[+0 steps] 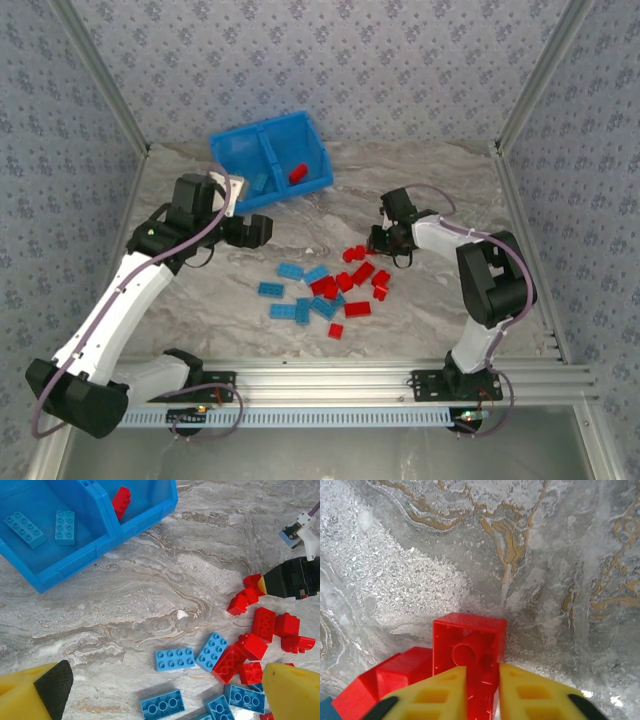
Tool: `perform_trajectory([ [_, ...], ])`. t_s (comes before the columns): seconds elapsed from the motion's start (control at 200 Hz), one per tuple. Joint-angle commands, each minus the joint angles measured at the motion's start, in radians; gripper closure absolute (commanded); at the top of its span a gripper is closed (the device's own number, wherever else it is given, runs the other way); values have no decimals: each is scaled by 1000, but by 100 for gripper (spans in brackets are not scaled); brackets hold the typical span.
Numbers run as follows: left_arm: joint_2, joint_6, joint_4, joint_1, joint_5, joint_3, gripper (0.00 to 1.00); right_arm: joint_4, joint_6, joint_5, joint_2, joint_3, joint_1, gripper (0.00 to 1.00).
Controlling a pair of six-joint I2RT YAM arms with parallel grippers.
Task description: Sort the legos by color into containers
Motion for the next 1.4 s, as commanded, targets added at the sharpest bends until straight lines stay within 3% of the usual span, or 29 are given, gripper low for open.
perform_trajectory([
  [0.0, -12, -2, 16, 8, -8, -4, 1, -66, 11, 40, 18, -17, -8, 87],
  [0.42, -14, -8, 18, 13, -10, -4, 1, -147, 2, 91, -179, 41, 5, 98],
  [0.59, -28, -11, 21, 18, -14, -8, 1, -212, -11, 150, -221, 143, 78, 98],
  [0.695, -48, -9, 21, 20, -15, -17, 1, -227, -22, 199, -196, 295, 152, 97],
  [0.859, -94, 3, 76, 26, 19, -44, 1, -211, -38, 239, 1, 560, 219, 97],
  [1.219, -141, -8, 119, 34, 57, -82, 1, -323, -97, 256, 619, 1295, 219, 97],
  [1.394, -141, -17, 125, 35, 57, -95, 1, -326, -88, 236, 850, 1559, 213, 96],
])
